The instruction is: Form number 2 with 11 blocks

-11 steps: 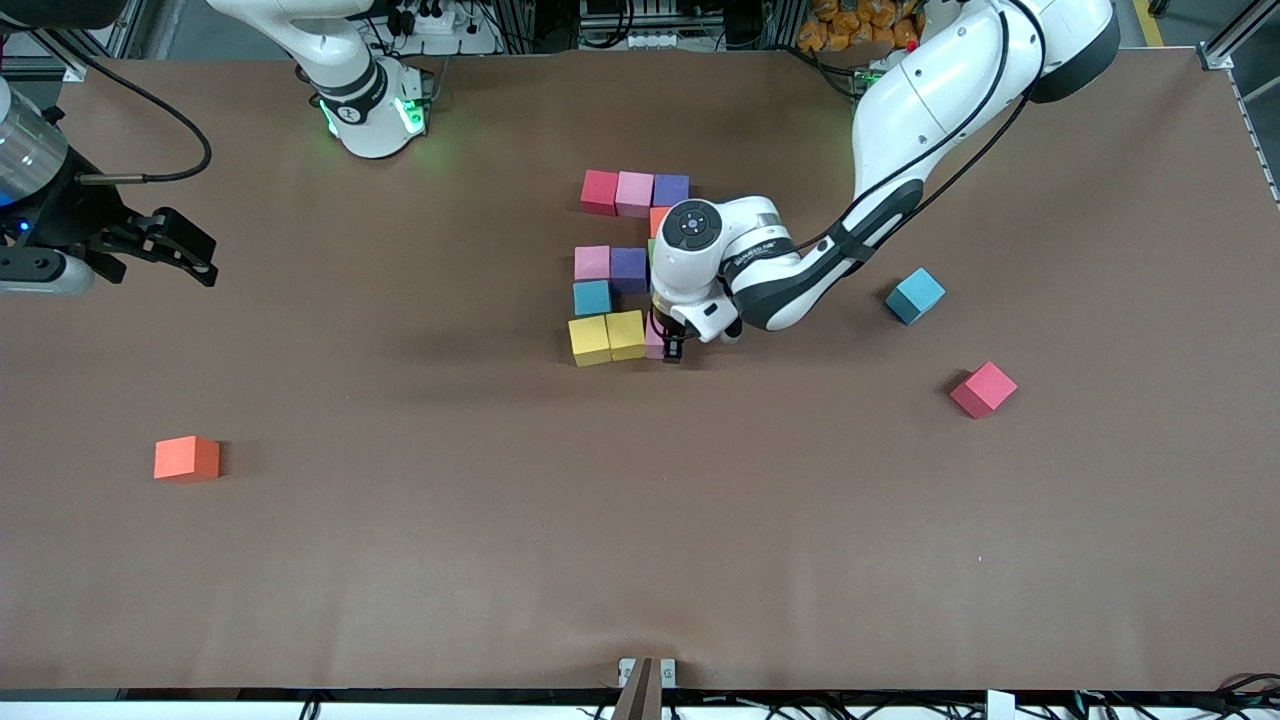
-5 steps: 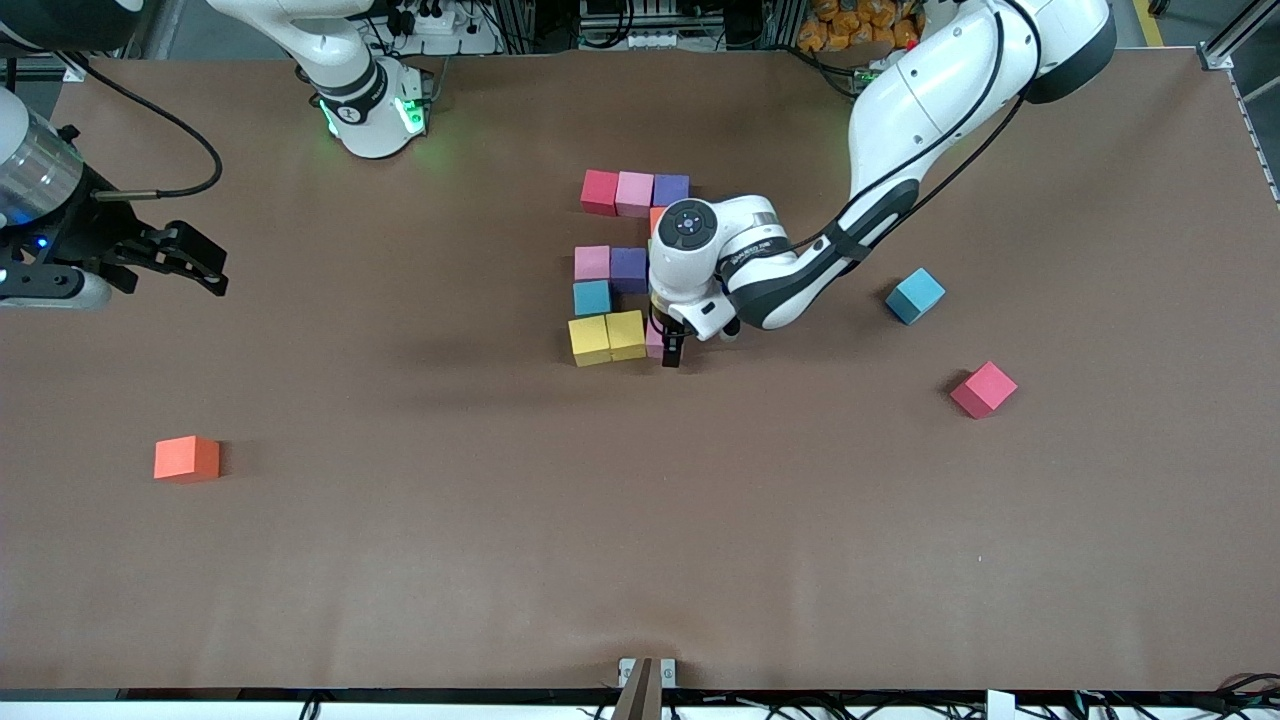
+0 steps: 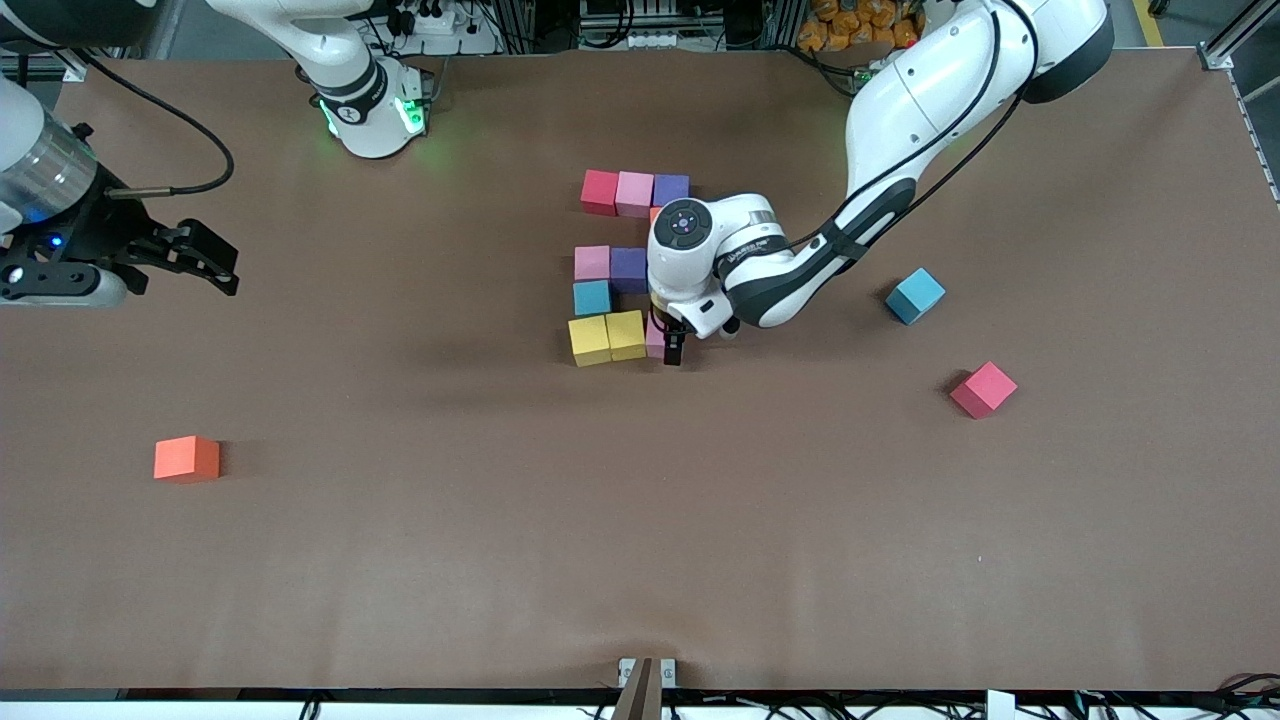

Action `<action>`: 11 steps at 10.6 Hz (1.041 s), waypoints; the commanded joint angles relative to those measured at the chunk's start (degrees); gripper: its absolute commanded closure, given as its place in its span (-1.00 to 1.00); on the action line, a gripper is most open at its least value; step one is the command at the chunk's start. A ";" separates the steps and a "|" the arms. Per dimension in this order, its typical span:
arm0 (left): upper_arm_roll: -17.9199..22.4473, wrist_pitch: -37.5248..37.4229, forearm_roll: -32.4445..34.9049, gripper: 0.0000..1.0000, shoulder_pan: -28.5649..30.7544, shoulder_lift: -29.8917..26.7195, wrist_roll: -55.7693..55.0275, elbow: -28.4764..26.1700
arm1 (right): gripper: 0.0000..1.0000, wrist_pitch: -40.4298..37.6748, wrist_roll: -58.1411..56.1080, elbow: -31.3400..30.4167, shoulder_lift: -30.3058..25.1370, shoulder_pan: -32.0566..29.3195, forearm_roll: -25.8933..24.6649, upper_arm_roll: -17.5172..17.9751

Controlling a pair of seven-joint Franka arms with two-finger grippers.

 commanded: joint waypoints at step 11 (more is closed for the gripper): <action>-1.95 -5.06 -1.43 -1.00 -0.39 -1.39 -2.67 0.87 | -1.00 4.26 0.09 0.06 0.79 -0.33 0.62 -0.18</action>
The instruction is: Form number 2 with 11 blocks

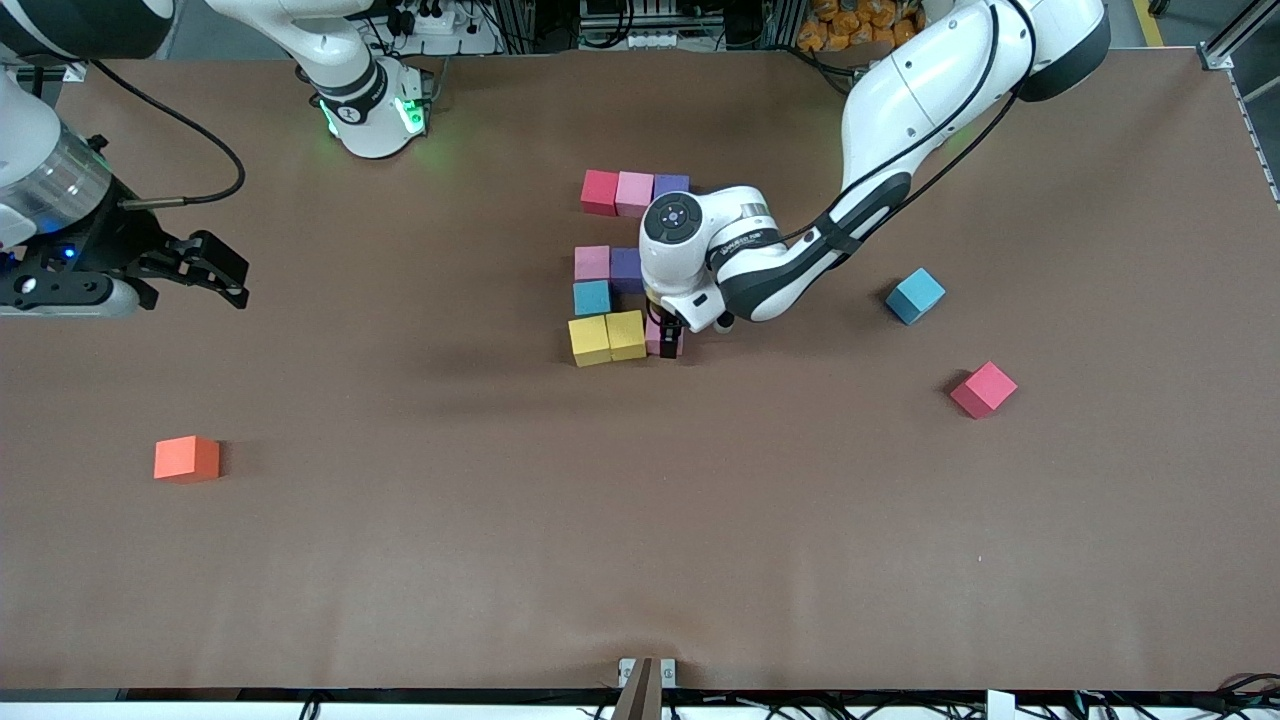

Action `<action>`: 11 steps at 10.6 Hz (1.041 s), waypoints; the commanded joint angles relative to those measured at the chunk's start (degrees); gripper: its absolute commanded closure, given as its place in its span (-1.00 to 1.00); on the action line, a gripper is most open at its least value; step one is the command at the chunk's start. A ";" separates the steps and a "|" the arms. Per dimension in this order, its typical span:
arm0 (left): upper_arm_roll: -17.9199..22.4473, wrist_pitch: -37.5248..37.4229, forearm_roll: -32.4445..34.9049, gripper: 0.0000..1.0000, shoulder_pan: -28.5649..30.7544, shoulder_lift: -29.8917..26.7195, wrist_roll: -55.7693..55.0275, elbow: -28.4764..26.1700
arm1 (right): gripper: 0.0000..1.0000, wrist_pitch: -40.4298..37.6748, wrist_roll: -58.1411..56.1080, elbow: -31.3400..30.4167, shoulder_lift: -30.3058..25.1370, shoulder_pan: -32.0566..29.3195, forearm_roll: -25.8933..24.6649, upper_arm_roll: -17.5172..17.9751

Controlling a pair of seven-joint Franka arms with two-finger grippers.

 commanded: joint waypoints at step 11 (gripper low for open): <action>-9.31 -7.84 -3.84 -1.00 7.56 -2.33 2.16 3.23 | -1.00 -1.36 -17.30 0.12 -0.34 -6.96 0.79 -0.06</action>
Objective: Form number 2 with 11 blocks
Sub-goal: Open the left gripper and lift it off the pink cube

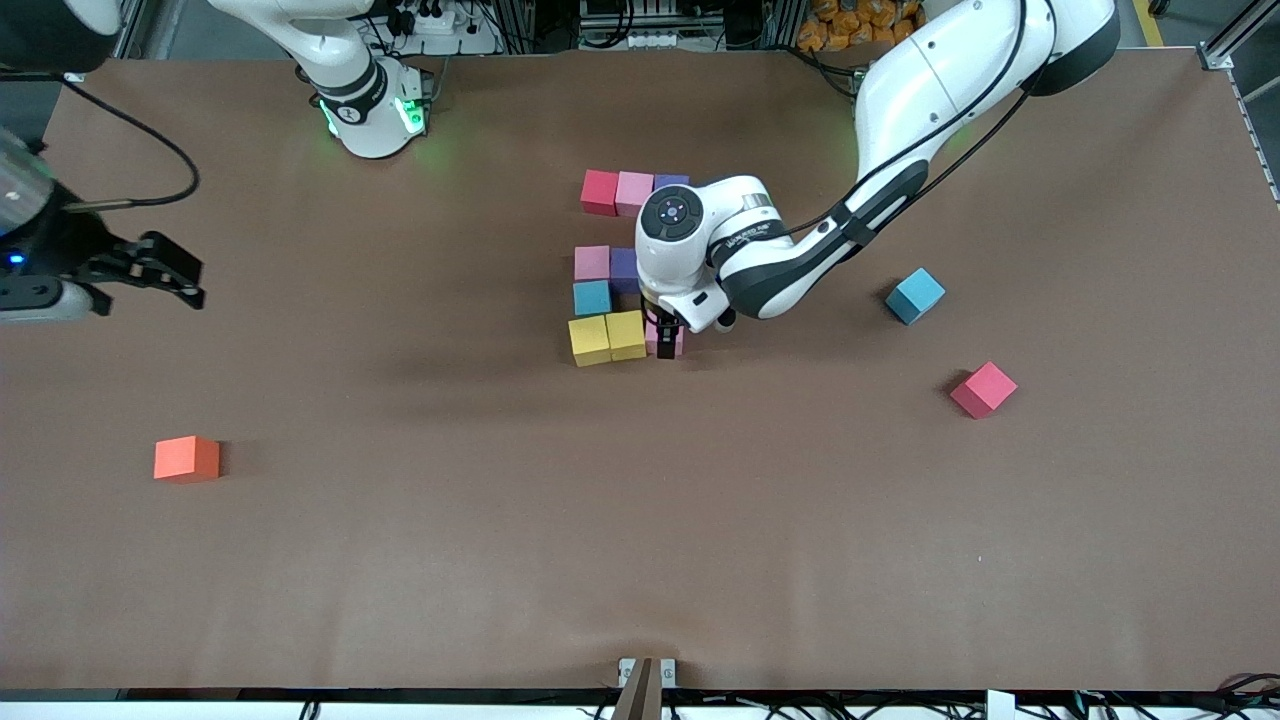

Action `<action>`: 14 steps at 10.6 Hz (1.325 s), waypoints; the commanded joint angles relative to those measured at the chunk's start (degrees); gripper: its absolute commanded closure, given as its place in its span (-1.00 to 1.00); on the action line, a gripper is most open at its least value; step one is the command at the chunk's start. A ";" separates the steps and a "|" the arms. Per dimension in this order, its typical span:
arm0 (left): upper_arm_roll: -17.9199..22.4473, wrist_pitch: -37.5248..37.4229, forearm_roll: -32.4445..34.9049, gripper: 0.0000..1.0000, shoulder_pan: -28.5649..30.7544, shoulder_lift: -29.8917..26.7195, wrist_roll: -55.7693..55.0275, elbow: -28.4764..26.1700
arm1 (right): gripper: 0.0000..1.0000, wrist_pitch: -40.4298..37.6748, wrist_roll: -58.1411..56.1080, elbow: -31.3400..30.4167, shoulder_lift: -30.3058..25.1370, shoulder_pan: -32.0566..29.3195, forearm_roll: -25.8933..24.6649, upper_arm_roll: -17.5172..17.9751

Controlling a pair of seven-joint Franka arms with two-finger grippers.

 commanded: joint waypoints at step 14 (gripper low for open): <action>-33.85 -24.54 -1.27 -1.00 32.31 -7.08 56.84 4.17 | -1.00 -2.96 -3.60 -5.66 -6.29 5.34 2.73 1.09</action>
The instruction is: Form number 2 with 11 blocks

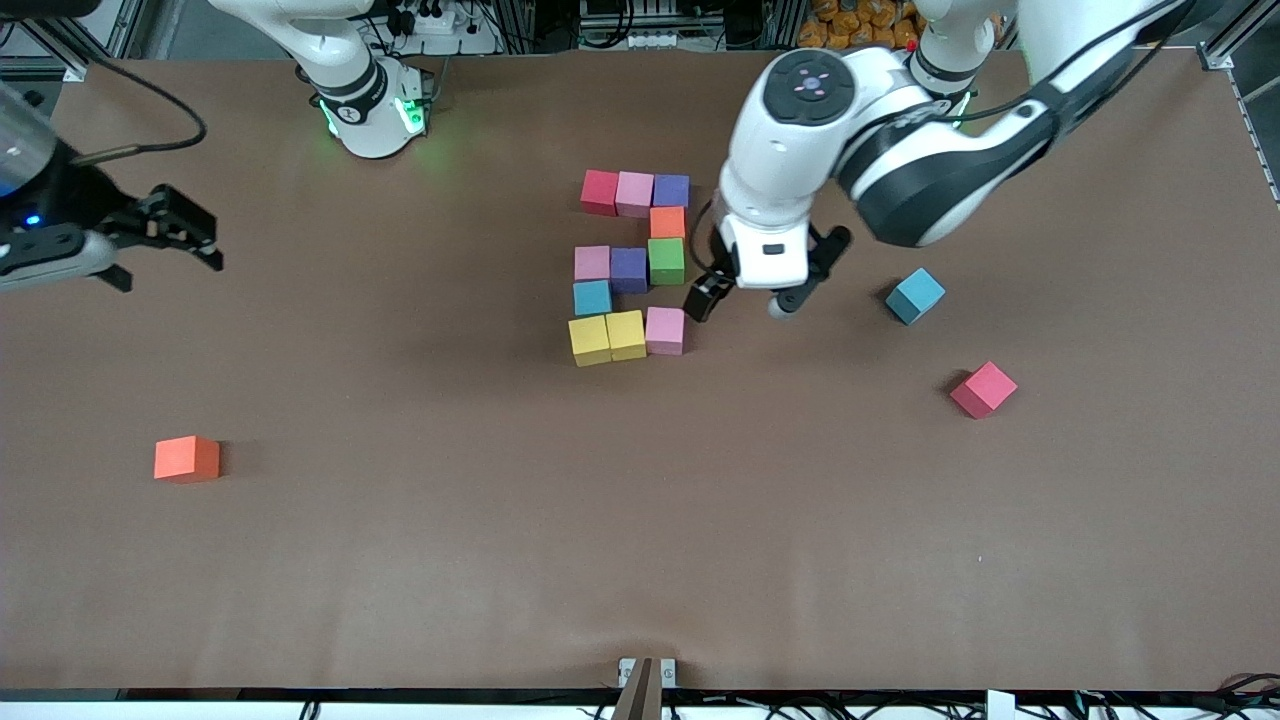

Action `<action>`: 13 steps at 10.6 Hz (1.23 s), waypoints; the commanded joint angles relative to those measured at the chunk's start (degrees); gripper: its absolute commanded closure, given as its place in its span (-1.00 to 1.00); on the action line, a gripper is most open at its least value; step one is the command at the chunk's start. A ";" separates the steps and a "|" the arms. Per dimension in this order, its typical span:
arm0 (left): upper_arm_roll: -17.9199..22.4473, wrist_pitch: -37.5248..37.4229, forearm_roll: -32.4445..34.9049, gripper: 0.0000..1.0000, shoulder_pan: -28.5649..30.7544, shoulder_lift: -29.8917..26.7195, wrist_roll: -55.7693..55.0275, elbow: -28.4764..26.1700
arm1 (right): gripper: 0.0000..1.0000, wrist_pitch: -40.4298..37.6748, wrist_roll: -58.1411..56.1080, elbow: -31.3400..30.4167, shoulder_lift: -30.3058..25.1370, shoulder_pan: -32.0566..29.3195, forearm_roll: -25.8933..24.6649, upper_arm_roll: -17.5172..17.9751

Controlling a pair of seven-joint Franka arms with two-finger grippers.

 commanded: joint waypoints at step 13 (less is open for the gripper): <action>18.35 -16.80 -4.46 -1.00 -8.85 -7.91 53.11 16.40 | -1.00 5.36 16.75 -1.78 -0.10 1.64 -3.02 -0.66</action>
